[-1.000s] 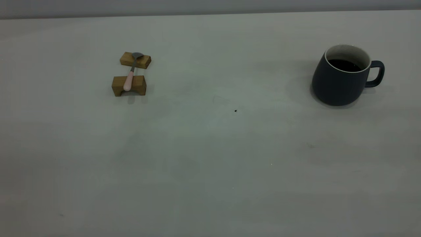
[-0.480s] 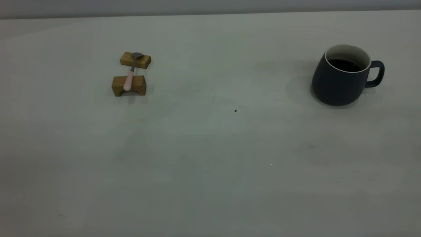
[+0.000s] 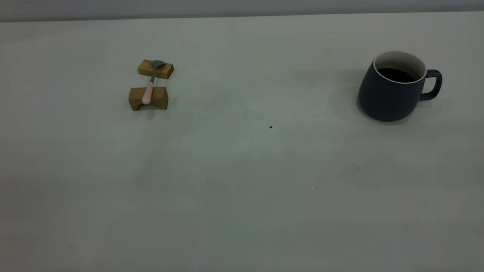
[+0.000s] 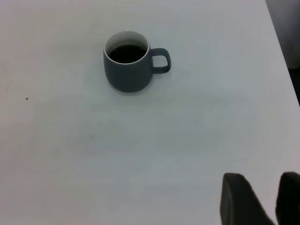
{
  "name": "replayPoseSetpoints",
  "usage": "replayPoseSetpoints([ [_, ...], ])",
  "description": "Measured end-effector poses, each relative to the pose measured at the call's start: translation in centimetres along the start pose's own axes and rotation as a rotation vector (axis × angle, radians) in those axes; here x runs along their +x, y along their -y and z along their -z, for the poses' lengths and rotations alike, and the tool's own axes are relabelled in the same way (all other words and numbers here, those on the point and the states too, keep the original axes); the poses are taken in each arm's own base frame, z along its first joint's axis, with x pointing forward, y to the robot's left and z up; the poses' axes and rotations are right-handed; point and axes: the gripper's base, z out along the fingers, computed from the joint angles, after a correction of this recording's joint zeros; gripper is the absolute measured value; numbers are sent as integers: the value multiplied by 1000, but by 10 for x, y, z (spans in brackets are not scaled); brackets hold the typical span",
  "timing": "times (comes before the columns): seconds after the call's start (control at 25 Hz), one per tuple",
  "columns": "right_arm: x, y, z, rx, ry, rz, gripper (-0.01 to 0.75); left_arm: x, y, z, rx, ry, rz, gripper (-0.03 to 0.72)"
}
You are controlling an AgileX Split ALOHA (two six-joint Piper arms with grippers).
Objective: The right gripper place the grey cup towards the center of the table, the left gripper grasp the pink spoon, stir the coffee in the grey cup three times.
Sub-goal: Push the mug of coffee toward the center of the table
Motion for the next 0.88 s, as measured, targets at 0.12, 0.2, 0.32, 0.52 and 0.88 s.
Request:
replayPoseSetpoints([
  [0.12, 0, 0, 0, 0, 0, -1, 240, 0, 0, 0, 0, 0, 0, 436],
  [0.2, 0, 0, 0, 0, 0, -19, 240, 0, 0, 0, 0, 0, 0, 436],
  [0.32, 0, -1, 0, -14, 1, -55, 240, 0, 0, 0, 0, 0, 0, 436],
  [0.52, -13, -1, -1, -25, -28, -62, 354, 0, 0, 0, 0, 0, 0, 436],
  [0.88, -93, 8, -66, -37, -296, 80, 726, 0, 0, 0, 0, 0, 0, 436],
])
